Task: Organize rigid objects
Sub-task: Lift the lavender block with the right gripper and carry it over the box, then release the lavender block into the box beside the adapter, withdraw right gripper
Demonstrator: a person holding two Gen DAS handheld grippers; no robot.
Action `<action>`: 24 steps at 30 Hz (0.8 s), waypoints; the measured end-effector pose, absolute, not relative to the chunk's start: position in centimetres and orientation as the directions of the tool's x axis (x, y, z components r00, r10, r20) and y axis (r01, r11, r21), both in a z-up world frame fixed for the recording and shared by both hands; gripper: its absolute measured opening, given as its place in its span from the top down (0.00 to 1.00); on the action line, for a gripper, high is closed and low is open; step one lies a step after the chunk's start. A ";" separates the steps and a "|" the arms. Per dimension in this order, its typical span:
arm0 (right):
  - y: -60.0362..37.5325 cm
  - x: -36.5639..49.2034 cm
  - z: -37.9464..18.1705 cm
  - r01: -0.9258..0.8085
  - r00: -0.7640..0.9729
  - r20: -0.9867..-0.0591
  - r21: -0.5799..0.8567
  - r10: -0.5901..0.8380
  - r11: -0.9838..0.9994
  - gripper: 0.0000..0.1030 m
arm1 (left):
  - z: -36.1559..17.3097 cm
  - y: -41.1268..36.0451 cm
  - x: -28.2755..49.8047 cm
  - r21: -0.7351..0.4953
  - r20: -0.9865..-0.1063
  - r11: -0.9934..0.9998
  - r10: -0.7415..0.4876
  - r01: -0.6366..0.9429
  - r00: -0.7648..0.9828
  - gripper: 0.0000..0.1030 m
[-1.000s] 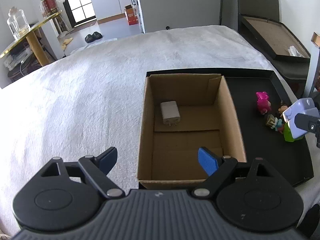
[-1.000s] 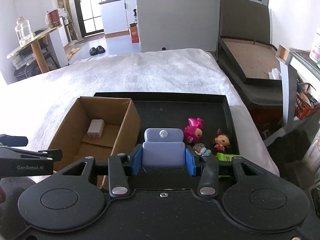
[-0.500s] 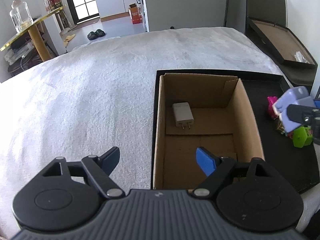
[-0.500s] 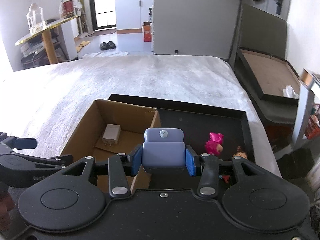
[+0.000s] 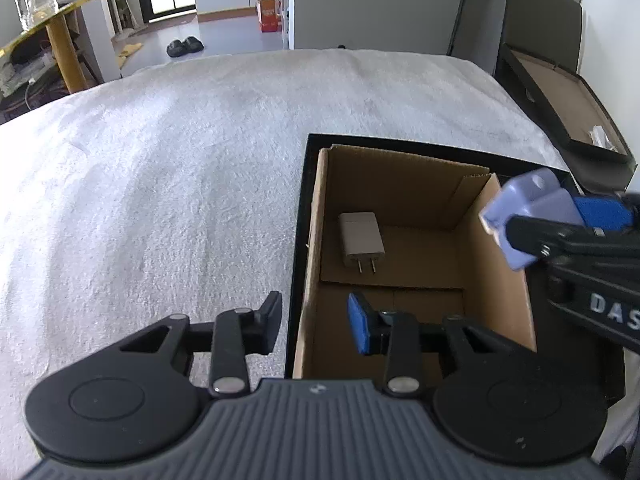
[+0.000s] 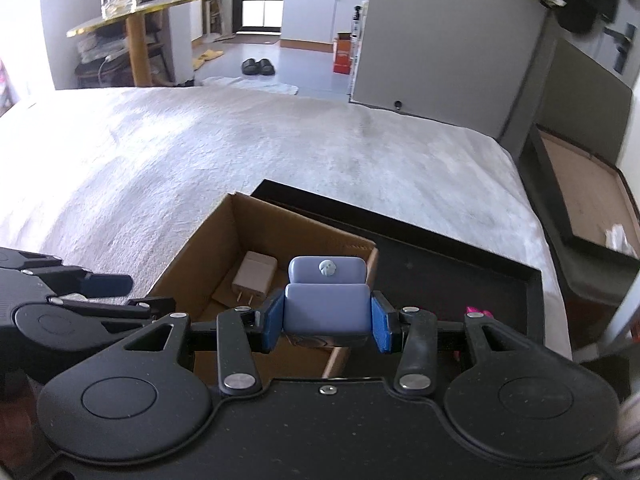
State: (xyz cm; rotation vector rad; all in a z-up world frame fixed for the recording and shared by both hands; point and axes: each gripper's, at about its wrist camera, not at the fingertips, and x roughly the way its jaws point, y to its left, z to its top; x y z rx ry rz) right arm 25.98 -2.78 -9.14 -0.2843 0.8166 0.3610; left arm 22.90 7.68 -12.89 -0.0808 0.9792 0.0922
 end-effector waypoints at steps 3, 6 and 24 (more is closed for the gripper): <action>-1.9 26.8 -9.2 -0.451 0.622 -0.754 -0.124 0.212 0.884 0.58 | -12.9 7.6 23.2 -0.030 -0.826 0.994 0.034 -0.104 0.563 0.74; -1.1 27.6 -9.7 -0.475 0.611 -0.766 -0.152 0.200 0.867 0.58 | -13.4 8.1 23.7 -0.063 -0.839 0.991 0.012 -0.119 0.544 0.87; -2.9 27.0 -8.6 -0.425 0.639 -0.754 -0.182 0.152 0.887 0.50 | -13.2 7.7 24.0 -0.035 -0.846 0.993 0.033 -0.116 0.533 0.94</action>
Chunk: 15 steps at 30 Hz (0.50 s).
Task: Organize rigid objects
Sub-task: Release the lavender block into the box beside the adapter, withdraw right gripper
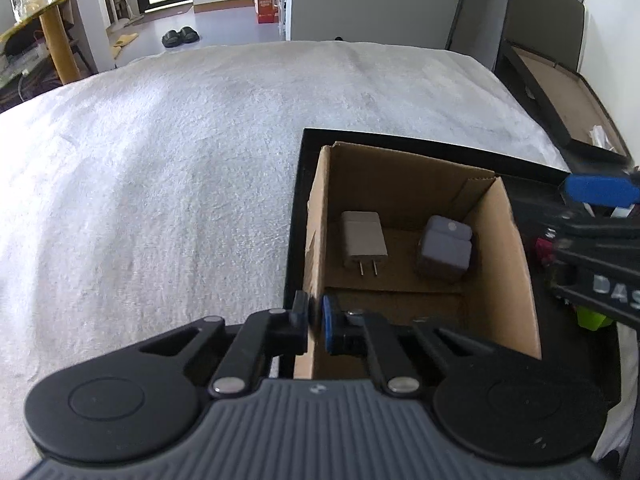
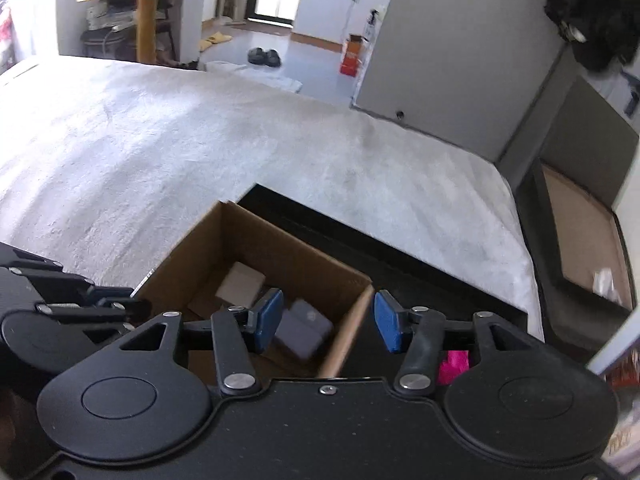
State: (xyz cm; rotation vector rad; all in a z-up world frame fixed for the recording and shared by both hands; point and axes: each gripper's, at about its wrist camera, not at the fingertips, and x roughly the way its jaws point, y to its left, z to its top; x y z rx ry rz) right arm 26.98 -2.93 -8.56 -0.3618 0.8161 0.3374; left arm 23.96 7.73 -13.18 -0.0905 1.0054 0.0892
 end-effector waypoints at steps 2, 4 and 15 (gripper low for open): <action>-3.7 26.6 -8.4 -0.417 0.639 -0.754 -0.174 0.152 0.892 0.50 | -12.9 7.5 23.8 -0.021 -0.851 0.993 0.045 -0.119 0.523 0.93; -4.3 26.1 -8.5 -0.411 0.636 -0.760 -0.183 0.137 0.893 0.50 | -12.7 7.1 23.5 0.003 -0.854 0.993 0.065 -0.119 0.517 0.93; -9.1 23.9 -7.4 -0.343 0.633 -0.757 -0.087 0.161 0.935 0.43 | -10.6 4.6 21.9 0.061 -0.850 0.990 0.119 -0.128 0.513 0.61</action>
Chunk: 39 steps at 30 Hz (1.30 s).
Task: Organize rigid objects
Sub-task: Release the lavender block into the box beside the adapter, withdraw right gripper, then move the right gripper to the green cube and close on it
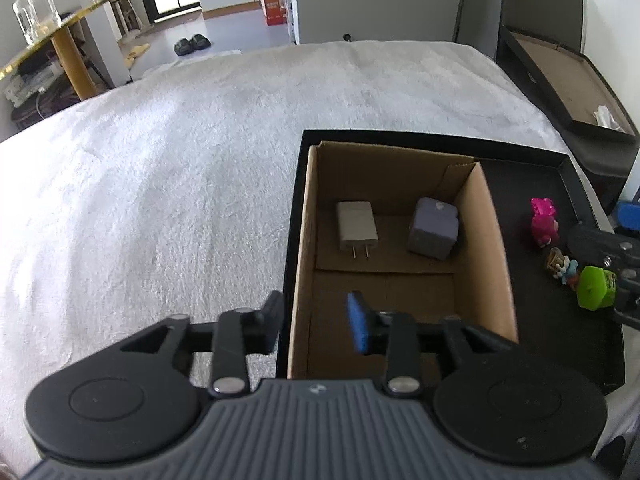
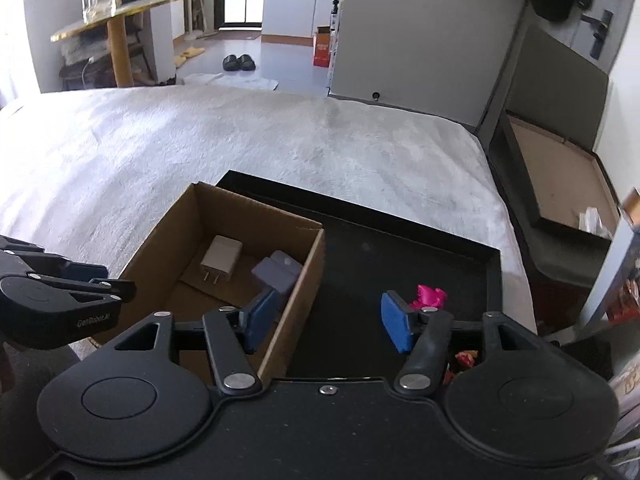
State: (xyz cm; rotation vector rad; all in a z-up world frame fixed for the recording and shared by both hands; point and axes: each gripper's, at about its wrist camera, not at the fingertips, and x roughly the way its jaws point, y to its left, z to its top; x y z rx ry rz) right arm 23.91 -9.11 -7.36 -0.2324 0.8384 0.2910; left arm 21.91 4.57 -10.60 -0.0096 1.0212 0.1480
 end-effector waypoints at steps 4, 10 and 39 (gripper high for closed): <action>-10.4 23.4 -7.5 -0.333 0.642 -0.751 -0.089 0.156 0.939 0.36 | -9.6 3.6 21.4 0.080 -0.841 0.989 0.134 -0.124 0.524 0.53; -12.5 22.9 -7.5 -0.311 0.649 -0.743 -0.060 0.166 0.949 0.31 | -8.7 2.1 21.3 0.086 -0.839 0.989 0.135 -0.117 0.527 0.38; -21.6 23.2 -11.3 -0.223 0.671 -0.711 0.073 0.208 0.972 0.25 | -8.4 -6.2 23.0 0.173 -0.791 0.981 0.191 -0.087 0.581 0.31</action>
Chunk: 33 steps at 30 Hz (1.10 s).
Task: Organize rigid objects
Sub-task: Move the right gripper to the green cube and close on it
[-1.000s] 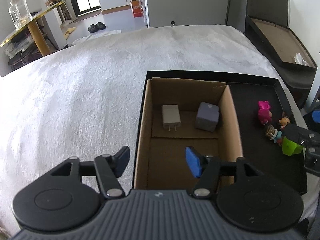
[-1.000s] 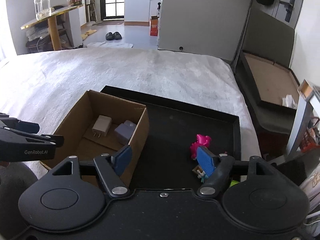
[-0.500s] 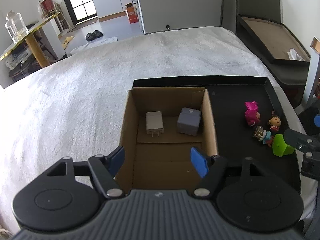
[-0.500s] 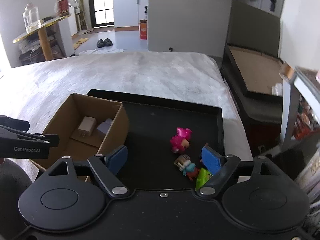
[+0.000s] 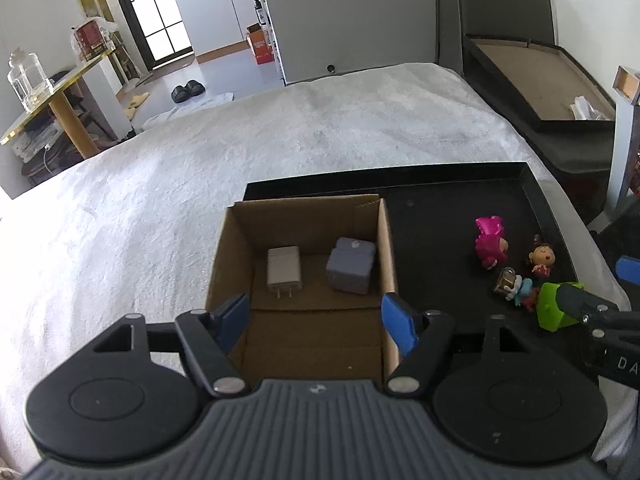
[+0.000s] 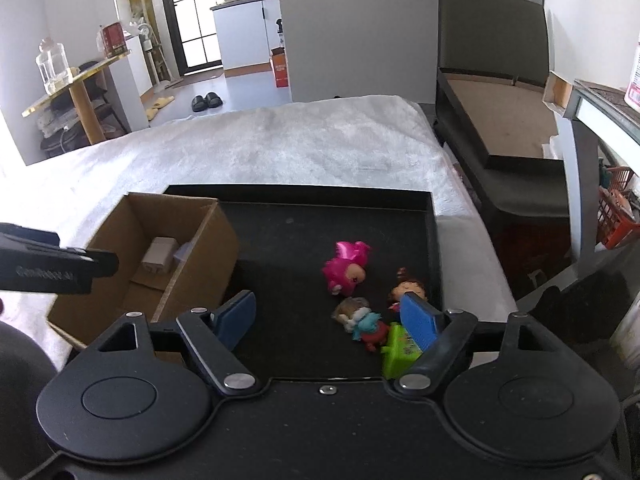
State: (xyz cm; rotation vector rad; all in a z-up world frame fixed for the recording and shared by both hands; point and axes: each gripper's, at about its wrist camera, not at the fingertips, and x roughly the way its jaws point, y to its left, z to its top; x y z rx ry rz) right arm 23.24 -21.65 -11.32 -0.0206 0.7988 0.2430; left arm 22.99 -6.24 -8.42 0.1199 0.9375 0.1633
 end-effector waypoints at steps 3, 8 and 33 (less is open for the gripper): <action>-22.8 23.5 -12.3 -0.193 0.672 -0.715 0.079 0.191 0.978 0.26 | -8.9 -7.3 23.3 0.173 -0.793 0.983 0.179 -0.066 0.583 0.31; -24.5 23.8 -13.9 -0.155 0.662 -0.728 0.103 0.181 0.983 0.31 | -10.1 -9.0 23.9 0.207 -0.796 0.978 0.188 -0.032 0.576 0.31; -26.4 25.8 -19.5 -0.057 0.676 -0.728 0.099 0.111 0.993 0.45 | -15.0 -12.3 25.9 0.271 -0.802 0.963 0.230 -0.009 0.552 0.86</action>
